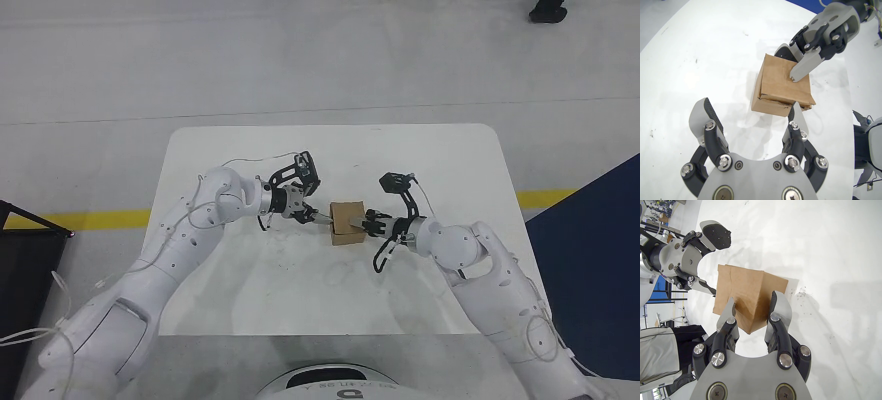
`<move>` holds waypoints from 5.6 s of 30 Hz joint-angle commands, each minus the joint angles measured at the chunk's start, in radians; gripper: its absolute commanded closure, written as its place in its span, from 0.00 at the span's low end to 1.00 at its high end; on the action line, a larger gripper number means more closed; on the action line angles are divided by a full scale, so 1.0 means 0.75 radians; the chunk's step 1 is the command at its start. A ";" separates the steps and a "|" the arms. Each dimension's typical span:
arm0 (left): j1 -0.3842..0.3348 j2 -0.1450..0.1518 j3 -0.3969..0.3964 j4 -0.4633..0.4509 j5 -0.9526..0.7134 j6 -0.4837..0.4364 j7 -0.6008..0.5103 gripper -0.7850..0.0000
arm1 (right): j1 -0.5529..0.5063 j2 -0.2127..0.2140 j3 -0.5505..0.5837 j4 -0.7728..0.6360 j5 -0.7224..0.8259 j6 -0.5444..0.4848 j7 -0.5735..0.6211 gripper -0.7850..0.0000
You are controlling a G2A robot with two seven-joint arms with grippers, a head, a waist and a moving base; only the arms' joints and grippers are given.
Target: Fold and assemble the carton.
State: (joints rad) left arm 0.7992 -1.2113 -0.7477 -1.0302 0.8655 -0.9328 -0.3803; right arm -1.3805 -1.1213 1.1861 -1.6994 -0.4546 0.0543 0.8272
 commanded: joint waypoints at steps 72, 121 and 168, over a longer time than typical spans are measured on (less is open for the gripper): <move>0.350 0.142 -0.414 -0.345 0.158 0.108 0.135 0.00 | 0.059 0.003 -0.065 -0.125 -0.037 0.077 -0.035 1.00; -0.075 -0.014 -0.044 0.013 0.250 0.286 -0.009 0.00 | -0.162 0.069 0.242 -0.182 0.184 0.114 -0.058 1.00; -0.095 -0.033 -0.099 0.378 0.221 -0.032 0.682 0.00 | -0.164 0.108 0.376 -0.172 0.440 -0.175 0.160 1.00</move>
State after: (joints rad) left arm 0.7282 -1.2362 -0.8223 -0.7467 1.0309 -0.9568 0.1310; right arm -1.4793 -1.0467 1.3883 -1.8065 -0.1343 -0.0443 0.9777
